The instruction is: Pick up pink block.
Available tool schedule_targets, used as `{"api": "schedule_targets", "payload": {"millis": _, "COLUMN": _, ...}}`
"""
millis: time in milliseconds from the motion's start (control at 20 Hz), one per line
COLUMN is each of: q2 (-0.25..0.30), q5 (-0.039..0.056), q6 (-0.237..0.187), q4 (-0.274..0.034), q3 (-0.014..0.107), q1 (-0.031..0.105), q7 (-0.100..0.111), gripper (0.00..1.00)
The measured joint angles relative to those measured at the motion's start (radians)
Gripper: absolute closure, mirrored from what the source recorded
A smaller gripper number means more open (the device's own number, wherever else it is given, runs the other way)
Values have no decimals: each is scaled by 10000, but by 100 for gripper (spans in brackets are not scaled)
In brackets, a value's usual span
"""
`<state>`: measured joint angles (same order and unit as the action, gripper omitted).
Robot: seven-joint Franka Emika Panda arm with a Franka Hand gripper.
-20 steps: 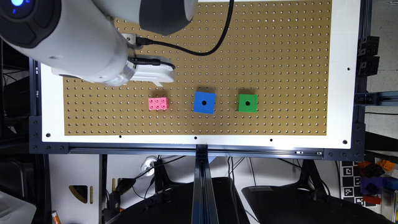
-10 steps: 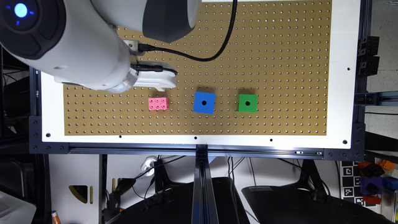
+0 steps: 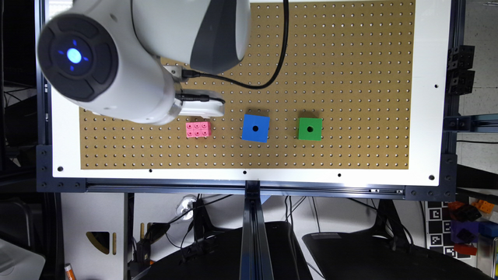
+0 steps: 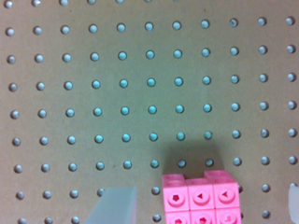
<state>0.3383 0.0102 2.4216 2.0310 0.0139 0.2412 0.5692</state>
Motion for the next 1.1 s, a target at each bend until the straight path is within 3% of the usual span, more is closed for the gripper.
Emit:
{"api": "schedule_targets", "payload": {"millis": 200, "q2": 265, "q5": 0, "q6": 95, "q4": -46, "q3": 7, "q1": 0, "q7": 0, "gripper": 0}}
{"api": "schedule_targets", "payload": {"millis": 400, "q2": 953, "q5": 0, "q6": 703, "q4": -82, "q3": 10, "q1": 1, "q7": 0, "gripper": 0}}
{"api": "schedule_targets", "payload": {"millis": 550, "q2": 988, "q5": -2, "q6": 720, "q4": -132, "q3": 29, "q1": -1, "q7": 1, "gripper": 0}}
{"api": "schedule_targets", "payload": {"millis": 800, "q2": 1009, "q5": -7, "q6": 710, "q4": -306, "q3": 163, "q1": -13, "q7": 43, "gripper": 0}}
{"api": "schedule_targets", "payload": {"millis": 1100, "q2": 1164, "q5": -7, "q6": 706, "q4": -554, "q3": 210, "q1": -13, "q7": 44, "gripper": 0}}
